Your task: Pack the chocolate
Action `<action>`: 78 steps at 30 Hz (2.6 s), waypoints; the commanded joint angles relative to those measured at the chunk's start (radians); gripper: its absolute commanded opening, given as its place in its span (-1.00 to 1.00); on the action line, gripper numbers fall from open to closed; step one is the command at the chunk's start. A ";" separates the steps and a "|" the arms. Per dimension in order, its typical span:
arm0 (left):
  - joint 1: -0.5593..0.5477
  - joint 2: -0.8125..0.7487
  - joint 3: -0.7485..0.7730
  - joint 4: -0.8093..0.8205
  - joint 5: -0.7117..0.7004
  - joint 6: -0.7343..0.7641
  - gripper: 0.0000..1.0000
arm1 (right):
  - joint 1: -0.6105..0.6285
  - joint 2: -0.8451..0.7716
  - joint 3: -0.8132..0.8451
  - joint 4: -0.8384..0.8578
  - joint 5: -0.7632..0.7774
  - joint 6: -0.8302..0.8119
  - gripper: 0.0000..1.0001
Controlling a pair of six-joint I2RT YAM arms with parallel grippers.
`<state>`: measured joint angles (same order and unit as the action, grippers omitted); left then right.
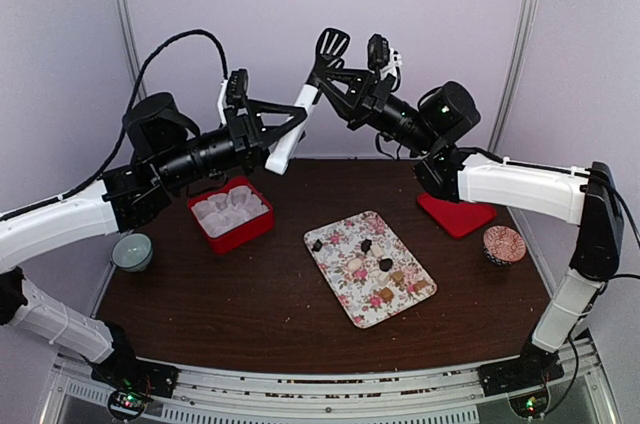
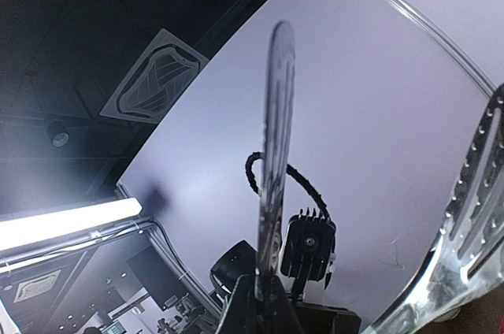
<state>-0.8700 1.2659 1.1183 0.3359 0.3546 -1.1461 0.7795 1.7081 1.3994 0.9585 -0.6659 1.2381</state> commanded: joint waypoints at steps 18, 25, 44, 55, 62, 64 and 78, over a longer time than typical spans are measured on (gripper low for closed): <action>-0.010 0.044 0.016 0.189 0.015 -0.061 -0.15 | 0.010 0.001 -0.054 0.079 0.029 -0.033 -1.00; -0.011 0.033 0.017 0.168 0.011 -0.046 -0.33 | 0.010 0.009 -0.047 0.075 0.016 -0.042 -1.00; -0.011 -0.074 0.045 -0.187 -0.057 0.174 -0.54 | -0.080 -0.123 -0.055 -0.186 0.043 -0.157 0.09; -0.009 -0.169 0.069 -0.598 -0.150 0.455 -0.55 | -0.241 -0.334 -0.218 -0.468 0.089 -0.249 0.77; -0.010 -0.160 0.092 -0.889 -0.256 0.714 -0.53 | -0.305 -0.534 -0.271 -1.009 0.082 -0.551 0.97; -0.009 -0.157 0.081 -0.901 -0.263 0.758 -0.49 | -0.334 -0.607 -0.322 -1.089 0.080 -0.582 1.00; -0.010 -0.005 0.118 -0.920 -0.221 0.879 -0.46 | -0.429 -0.982 -0.486 -1.465 0.234 -0.713 0.99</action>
<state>-0.8772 1.2388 1.1862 -0.6132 0.1108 -0.3252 0.3584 0.7765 0.9161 -0.3634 -0.4969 0.5964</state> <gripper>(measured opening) 0.264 0.998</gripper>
